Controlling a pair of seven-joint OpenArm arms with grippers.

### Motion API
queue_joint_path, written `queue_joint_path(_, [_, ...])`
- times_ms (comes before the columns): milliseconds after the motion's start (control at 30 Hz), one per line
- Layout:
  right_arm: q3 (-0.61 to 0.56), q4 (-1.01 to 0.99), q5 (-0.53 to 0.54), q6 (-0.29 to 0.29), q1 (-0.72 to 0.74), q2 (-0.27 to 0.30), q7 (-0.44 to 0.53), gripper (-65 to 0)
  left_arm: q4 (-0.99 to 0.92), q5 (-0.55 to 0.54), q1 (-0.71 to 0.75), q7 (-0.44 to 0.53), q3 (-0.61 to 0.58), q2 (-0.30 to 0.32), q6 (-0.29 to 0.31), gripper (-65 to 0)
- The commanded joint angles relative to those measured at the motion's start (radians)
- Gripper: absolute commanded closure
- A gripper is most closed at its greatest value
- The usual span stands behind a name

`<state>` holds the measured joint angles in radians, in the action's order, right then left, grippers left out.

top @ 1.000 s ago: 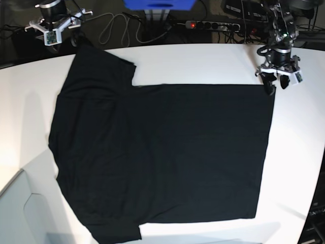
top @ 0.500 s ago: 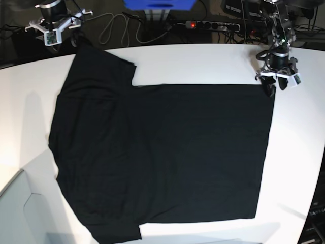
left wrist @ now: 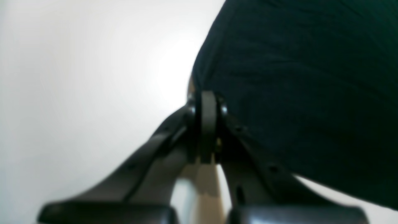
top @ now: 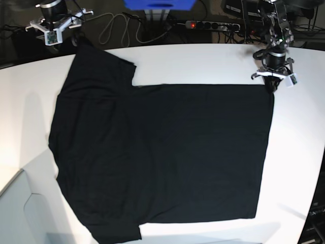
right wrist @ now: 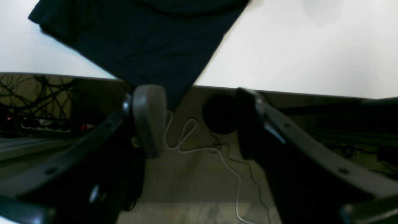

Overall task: Fold the T-shirt properly
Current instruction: 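Grasp the shoulder corners of the black shirt with both grippers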

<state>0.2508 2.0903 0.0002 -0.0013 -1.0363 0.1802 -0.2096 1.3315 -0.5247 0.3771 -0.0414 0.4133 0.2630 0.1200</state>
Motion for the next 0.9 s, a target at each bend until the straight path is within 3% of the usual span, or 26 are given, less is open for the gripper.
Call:
queue_joint_path(0, [-0.014, 0.014, -0.002, 0.004, -0.006, 0.008, 0.025, -36.8, 0.007, 0.005, 0.012, -0.031, 0.002, 0.005, 0.002, 0.0])
queue_joint_path(200, [-0.080, 0.011, -0.002, 0.004, 0.070, 0.006, -0.012, -38.4, 0.007, 0.005, 0.059, -0.030, 0.005, 0.003, 0.002, 0.0])
queue_joint_path(500, [-0.100, 0.011, 0.002, 0.004, 0.284, 0.005, -0.307, -39.2, 0.007, 0.005, 0.127, -0.024, 0.006, 0.003, 0.002, 0.0])
queue_joint_path(700, [-0.069, -0.001, -0.001, -0.001, 0.367, 0.003, -0.402, -39.2, 0.009, 0.005, 0.162, -0.022, 0.042, 0.000, 0.002, 0.0])
queue_joint_path(867, [-0.031, -0.106, -0.001, -0.001, 0.402, -0.014, -0.408, -39.2, 0.009, 0.004, 0.165, -0.022, 0.069, -0.017, 0.002, 0.0])
